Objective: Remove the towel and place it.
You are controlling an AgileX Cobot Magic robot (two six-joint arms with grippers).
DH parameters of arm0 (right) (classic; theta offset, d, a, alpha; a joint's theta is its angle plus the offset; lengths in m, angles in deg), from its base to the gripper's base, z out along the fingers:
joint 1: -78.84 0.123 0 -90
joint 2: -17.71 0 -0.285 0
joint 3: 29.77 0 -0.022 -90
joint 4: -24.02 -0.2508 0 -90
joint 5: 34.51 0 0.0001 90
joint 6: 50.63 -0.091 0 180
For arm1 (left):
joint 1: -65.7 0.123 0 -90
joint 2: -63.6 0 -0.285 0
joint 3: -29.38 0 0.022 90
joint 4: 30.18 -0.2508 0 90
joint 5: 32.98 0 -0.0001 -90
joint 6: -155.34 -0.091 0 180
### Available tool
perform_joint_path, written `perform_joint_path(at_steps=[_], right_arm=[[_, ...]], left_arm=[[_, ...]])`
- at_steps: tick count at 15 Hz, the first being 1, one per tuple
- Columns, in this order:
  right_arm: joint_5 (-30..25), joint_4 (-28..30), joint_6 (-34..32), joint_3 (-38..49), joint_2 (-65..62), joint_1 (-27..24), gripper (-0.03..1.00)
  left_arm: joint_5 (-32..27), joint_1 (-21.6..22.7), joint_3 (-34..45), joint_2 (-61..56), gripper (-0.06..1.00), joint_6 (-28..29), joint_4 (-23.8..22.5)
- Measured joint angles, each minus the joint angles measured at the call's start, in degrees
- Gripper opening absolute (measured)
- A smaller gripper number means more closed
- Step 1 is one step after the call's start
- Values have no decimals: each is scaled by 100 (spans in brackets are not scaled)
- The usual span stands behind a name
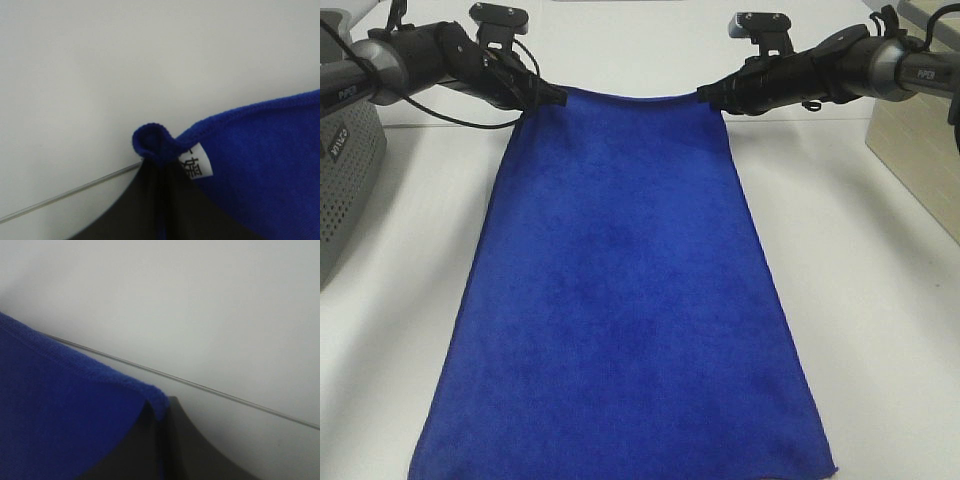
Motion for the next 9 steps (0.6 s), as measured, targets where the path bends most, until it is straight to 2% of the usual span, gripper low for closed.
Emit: perform_joint_path(at_steps=[7, 9], right_arm=[[63, -138, 0, -17, 269, 0, 2], [63, -143, 0, -17, 269, 0, 7]], left_arm=[[126, 0, 0, 218, 1, 0, -11], [212, 0, 0, 223, 2, 0, -52]])
